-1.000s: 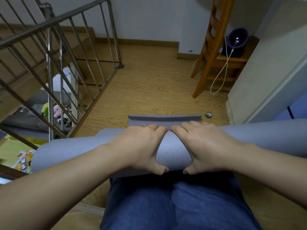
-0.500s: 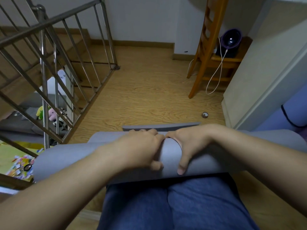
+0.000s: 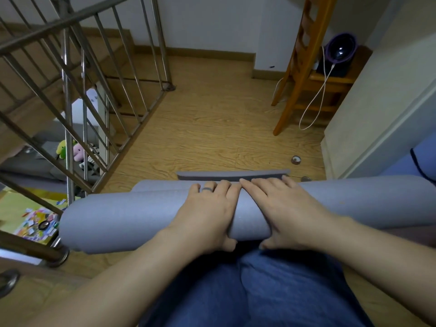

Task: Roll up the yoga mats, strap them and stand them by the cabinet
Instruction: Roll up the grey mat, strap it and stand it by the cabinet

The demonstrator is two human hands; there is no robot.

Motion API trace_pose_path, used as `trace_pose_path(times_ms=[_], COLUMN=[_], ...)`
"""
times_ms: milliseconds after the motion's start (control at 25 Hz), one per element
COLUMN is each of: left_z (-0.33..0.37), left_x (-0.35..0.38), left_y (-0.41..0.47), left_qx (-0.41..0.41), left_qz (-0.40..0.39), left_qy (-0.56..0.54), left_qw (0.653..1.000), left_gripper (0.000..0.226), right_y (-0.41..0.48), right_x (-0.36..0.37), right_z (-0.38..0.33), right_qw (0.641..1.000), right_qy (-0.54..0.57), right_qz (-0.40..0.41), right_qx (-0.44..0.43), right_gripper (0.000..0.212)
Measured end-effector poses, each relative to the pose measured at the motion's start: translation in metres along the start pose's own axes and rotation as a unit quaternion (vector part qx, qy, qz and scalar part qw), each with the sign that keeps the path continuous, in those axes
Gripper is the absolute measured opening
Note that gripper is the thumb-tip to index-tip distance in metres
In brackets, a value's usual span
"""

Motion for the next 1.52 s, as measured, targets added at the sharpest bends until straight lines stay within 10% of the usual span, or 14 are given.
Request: trace_pose_path(times_ms=[440, 880, 1160, 1520], left_z=[0.003, -0.006, 0.018, -0.017], left_x=[-0.037, -0.007, -0.009, -0.002], left_y=[-0.022, 0.006, -0.022, 0.021], left_qx=[0.038, 0.003, -0.019, 0.008], left_qz=[-0.03, -0.359, -0.103, -0.169], left_qy=[-0.07, -0.24, 0.02, -0.156], left_qw=[0.996, 0.902, 0.994, 0.973], left_gripper=[0.089, 0.075, 0.107, 0.103], right_y=[-0.02, 0.006, 0.032, -0.013], right_x=[-0.039, 0.002, 0.013, -0.001], right_z=[-0.006, 0.007, 0.017, 0.002], right_qw=[0.998, 0.927, 0.866, 0.999], right_qy=[0.048, 0.257, 0.357, 0.05], right_qz=[-0.009, -0.272, -0.349, 0.017], right_qx=[-0.049, -0.032, -0.026, -0.006], right_gripper=[0.101, 0.082, 0.089, 0.113])
Point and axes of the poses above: each hand's wrist, its own y-axis towards the middle knuckle, its own x-axis out of the palm, z = x × y, the point moved 6 cm from there along y, towards the middle knuckle, and after that the axes turned 3 degrees about -z, right-handed, at the moved point
